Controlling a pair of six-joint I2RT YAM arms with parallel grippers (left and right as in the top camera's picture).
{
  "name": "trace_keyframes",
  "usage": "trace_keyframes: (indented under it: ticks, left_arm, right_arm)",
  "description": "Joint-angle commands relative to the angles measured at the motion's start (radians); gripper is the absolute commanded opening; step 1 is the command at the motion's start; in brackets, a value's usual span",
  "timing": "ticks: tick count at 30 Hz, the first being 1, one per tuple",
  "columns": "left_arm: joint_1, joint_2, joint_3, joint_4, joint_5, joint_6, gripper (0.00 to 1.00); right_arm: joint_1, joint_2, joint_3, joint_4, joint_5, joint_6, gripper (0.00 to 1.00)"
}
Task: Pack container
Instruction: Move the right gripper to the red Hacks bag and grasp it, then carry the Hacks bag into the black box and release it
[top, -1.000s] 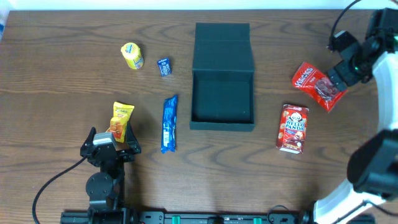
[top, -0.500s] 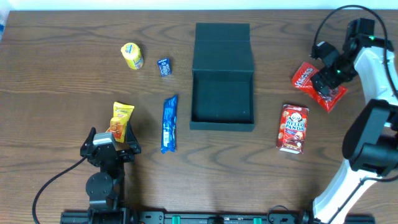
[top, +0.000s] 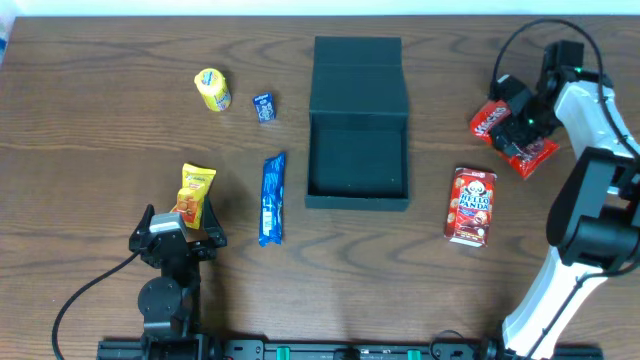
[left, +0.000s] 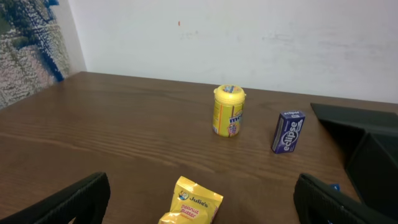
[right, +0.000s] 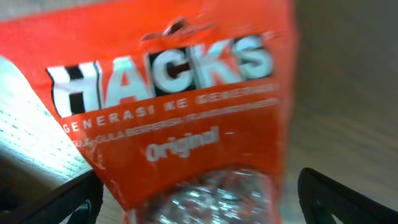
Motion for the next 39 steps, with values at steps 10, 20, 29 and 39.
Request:
trace_keyframes:
  ticks: [10,20,29,39]
  left_arm:
    - [0.006,-0.002,-0.016,-0.046,-0.024,0.000,0.95]
    - [0.006,-0.002,-0.016,-0.046,-0.024,0.000,0.95]
    - [0.006,-0.002,-0.016,-0.046,-0.024,0.000,0.95]
    - [0.006,-0.002,-0.016,-0.046,-0.024,0.000,0.95]
  right_arm:
    - [0.022,0.018,-0.079,0.052,-0.011,-0.014,0.96]
    - [0.037,0.018,-0.079,0.047,-0.010,-0.013,0.61]
    - [0.047,0.011,-0.079,0.045,0.000,-0.013,0.46]
    - [0.046,-0.091,-0.079,0.040,0.000,0.002,0.37]
